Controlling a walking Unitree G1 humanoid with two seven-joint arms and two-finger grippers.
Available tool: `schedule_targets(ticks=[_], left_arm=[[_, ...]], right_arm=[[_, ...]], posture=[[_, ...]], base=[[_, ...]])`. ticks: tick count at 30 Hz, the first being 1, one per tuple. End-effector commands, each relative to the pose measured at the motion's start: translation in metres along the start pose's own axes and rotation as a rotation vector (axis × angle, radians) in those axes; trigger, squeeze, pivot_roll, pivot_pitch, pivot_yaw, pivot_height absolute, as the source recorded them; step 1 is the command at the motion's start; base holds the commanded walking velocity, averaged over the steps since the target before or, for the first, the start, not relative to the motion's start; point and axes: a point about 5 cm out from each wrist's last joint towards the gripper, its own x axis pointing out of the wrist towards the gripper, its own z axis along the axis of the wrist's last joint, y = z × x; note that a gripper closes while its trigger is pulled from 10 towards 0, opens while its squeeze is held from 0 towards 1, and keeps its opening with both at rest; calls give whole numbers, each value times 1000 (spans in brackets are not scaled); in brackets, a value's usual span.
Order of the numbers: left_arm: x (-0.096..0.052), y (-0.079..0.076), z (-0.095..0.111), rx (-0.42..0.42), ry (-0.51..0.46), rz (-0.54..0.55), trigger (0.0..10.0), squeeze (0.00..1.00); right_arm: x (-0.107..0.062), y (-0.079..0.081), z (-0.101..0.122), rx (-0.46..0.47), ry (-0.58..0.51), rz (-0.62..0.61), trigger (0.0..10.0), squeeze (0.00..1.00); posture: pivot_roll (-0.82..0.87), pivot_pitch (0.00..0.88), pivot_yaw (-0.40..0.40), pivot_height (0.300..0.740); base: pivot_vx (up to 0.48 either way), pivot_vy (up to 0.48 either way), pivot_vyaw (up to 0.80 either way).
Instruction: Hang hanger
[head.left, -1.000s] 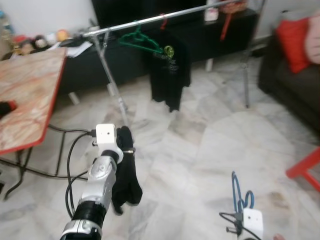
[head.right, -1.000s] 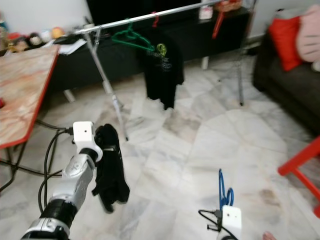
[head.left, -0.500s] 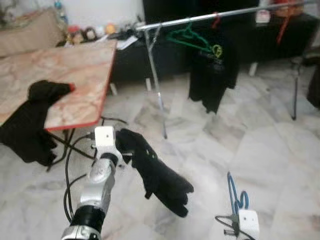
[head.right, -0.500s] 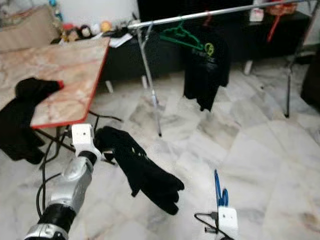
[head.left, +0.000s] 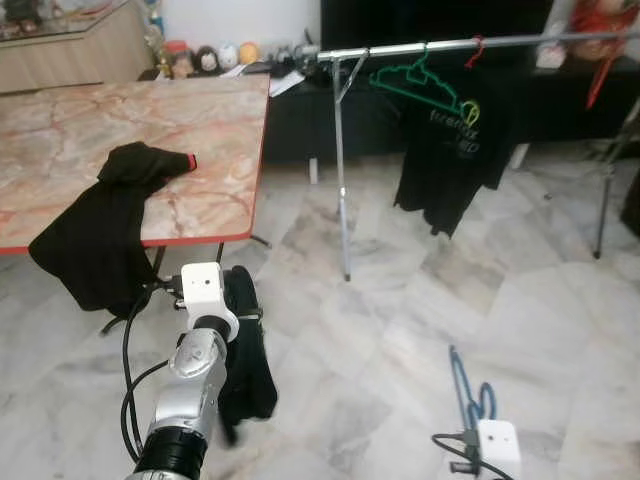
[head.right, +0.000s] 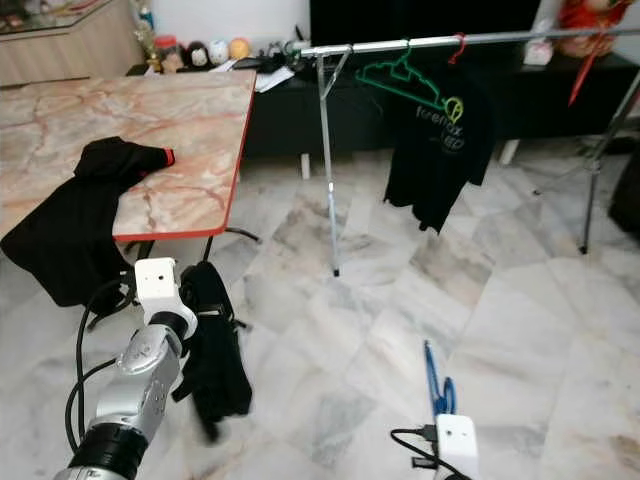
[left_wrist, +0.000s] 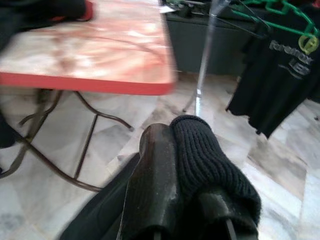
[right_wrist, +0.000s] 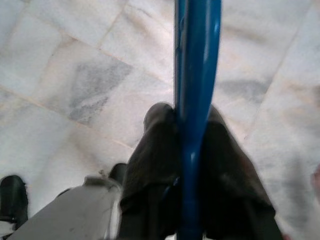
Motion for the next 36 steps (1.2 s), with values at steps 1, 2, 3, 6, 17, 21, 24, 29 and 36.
schedule_targets(ticks=[1, 2, 3, 6, 17, 21, 24, 29, 36], left_arm=[[1, 7, 9, 17, -28, 25, 10000, 0], [0, 8, 8, 17, -27, 28, 10000, 0], [0, 8, 8, 17, -27, 28, 10000, 0], [-1, 11, 8, 17, -23, 38, 10000, 0], [0, 16, 12, 28, -26, 49, 10000, 0], [1, 17, 14, 31, -29, 49, 10000, 0], [1, 18, 15, 31, -31, 52, 10000, 0], [0, 18, 16, 32, -32, 53, 10000, 0], [0, 16, 20, 23, -48, 45, 10000, 0]], right_arm=[[2, 10, 5, 6, -9, 30, 10000, 0], [2, 10, 5, 7, -10, 28, 10000, 0], [2, 10, 5, 7, -10, 28, 10000, 0], [2, 9, 5, 10, -11, 23, 10000, 0], [1, 13, 1, 20, 0, 22, 10000, 0], [1, 14, 1, 14, 3, 28, 10000, 0], [1, 16, 1, 12, 3, 30, 10000, 0], [1, 16, 1, 10, 3, 33, 10000, 0], [1, 17, 1, 3, 7, 38, 10000, 0]], posture=[[-130, 0, 1, 740], [-132, 0, 2, 740], [-132, 0, 2, 740], [-133, 0, 5, 740], [-131, 0, 19, 740], [-126, 0, 19, 740], [-124, 0, 20, 740], [-122, 0, 18, 740], [-121, 0, 20, 740]], base=[[0, 330, 0], [0, 330, 0], [0, 330, 0], [0, 330, 0], [0, 328, 0], [0, 330, 0], [0, 329, 0], [0, 329, 0], [0, 186, 0]])
